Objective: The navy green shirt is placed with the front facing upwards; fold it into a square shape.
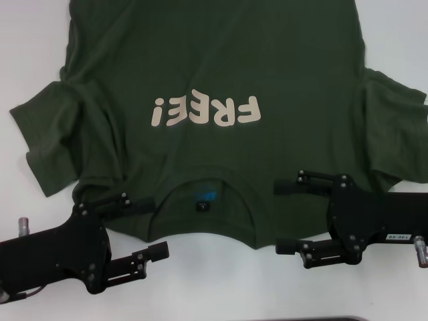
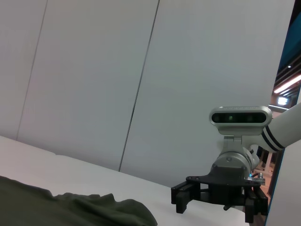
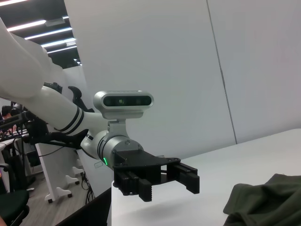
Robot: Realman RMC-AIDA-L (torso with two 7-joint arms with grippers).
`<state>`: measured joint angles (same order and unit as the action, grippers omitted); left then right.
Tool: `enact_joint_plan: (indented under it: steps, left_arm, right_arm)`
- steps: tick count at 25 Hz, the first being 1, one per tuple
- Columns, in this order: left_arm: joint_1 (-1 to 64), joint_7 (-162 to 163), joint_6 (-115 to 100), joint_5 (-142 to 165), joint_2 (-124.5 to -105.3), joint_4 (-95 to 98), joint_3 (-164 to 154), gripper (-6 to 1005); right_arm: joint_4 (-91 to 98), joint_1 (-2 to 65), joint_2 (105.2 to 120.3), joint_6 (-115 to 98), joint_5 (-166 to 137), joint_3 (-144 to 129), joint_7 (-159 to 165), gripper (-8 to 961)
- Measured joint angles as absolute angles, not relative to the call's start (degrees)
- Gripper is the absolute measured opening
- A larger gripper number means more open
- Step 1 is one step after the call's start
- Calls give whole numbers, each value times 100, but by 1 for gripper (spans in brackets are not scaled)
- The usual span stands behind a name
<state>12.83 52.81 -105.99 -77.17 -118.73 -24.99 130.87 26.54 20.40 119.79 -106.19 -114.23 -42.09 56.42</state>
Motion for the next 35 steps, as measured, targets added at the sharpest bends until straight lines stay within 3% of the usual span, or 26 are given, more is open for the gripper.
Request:
enact_joint_plan:
  steps: [30,35]
  left_arm:
    - [1283,5291,-10580,-7739,-11873,-2514,13117,689]
    - [1375,6409,-10644,-7782,-11997,-2681,14512,689]
  right_arm:
    - [2654,2039,11979,-10632,-11442,-4210,5644,914]
    - [2654,2039,11978,-10674,-11423,-4183,5682,914]
